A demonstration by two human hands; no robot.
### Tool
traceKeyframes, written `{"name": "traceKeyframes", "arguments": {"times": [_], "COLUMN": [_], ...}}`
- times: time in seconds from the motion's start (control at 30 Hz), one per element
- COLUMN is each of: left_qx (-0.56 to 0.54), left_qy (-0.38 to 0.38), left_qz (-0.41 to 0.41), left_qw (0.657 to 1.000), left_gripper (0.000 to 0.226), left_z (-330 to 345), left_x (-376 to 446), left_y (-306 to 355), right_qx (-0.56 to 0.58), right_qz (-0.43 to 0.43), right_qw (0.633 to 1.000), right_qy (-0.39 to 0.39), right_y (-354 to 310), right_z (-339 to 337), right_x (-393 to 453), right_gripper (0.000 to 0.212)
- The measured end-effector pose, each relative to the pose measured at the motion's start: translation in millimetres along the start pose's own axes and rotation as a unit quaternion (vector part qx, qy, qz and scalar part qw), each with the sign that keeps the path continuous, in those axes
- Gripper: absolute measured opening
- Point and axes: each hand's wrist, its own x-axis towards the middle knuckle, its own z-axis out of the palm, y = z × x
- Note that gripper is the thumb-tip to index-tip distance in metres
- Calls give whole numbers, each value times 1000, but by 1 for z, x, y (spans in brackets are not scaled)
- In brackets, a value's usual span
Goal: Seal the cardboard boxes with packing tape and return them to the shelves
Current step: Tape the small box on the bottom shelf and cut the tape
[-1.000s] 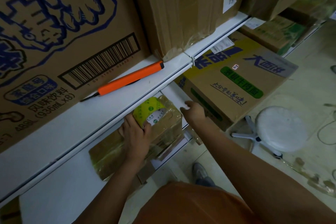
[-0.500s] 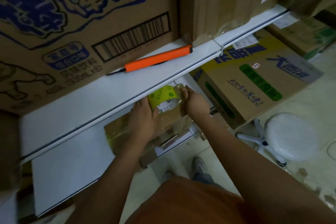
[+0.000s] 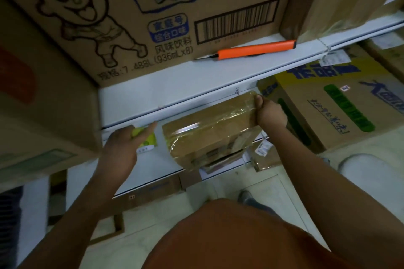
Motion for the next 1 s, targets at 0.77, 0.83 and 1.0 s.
{"name": "traceKeyframes", "arguments": {"times": [0.77,0.83,1.0], "left_qx": [-7,-29,-101], "left_qy": [-47,-47,-58], "left_qz": [45,18,-57], "left_qw": [998,998,991], "left_gripper": [109,108,102], "left_z": [64,72,82], "left_x": [-26,-26,-22], "left_y": [-7,0,16], "right_qx": [-83,-81,-204], "right_qz": [42,42,-70], "right_qw": [996,996,976], "right_qy": [2,8,29], "right_y": [-20,-27,-58], "right_z": [-1,2,29], "right_x": [-13,-8,-34], "right_gripper": [60,56,60]}}
